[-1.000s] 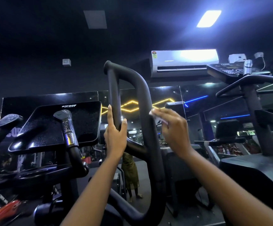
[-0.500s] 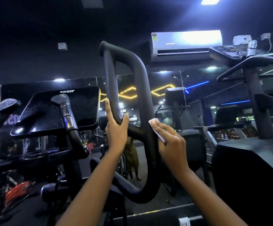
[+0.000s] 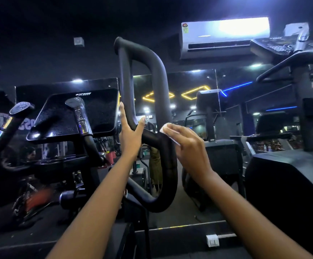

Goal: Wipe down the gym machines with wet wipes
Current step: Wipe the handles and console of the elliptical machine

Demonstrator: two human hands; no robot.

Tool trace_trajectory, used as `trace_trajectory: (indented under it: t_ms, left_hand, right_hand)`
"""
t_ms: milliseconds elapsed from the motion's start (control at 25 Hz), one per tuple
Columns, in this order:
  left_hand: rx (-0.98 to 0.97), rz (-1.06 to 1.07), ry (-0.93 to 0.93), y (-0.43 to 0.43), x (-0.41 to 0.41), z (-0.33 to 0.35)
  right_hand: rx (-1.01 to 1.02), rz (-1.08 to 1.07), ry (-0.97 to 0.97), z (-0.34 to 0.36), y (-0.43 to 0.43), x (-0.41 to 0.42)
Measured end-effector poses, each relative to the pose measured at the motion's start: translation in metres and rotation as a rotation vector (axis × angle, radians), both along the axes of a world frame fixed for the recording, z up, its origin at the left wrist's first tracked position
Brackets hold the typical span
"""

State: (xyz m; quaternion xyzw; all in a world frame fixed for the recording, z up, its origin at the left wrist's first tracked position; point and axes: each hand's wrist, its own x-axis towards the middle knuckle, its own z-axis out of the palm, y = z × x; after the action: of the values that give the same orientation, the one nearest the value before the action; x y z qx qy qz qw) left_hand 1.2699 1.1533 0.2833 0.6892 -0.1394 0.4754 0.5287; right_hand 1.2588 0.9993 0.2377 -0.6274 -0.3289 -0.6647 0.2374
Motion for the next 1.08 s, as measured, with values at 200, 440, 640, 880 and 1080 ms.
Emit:
trace_trajectory:
  t_ms: [200, 440, 640, 880, 1080]
  left_hand:
    - [0.012, -0.007, -0.016, -0.001, -0.005, 0.0]
    - [0.02, -0.005, 0.005, -0.001, -0.006, 0.0]
    - [0.015, -0.024, 0.017, -0.002, -0.007, -0.001]
    - [0.011, -0.048, 0.007, -0.003, -0.008, 0.001]
    - [-0.001, -0.045, 0.006, -0.003, -0.004, 0.0]
  right_hand:
    - [-0.275, -0.405, -0.105, -0.012, 0.003, 0.0]
    - [-0.297, -0.246, -0.063, -0.081, -0.01, -0.009]
    - [0.234, 0.248, 0.181, -0.047, -0.021, -0.006]
    - [0.334, 0.403, 0.322, -0.007, 0.003, 0.008]
    - [0.371, 0.387, 0.247, -0.068, 0.01, 0.008]
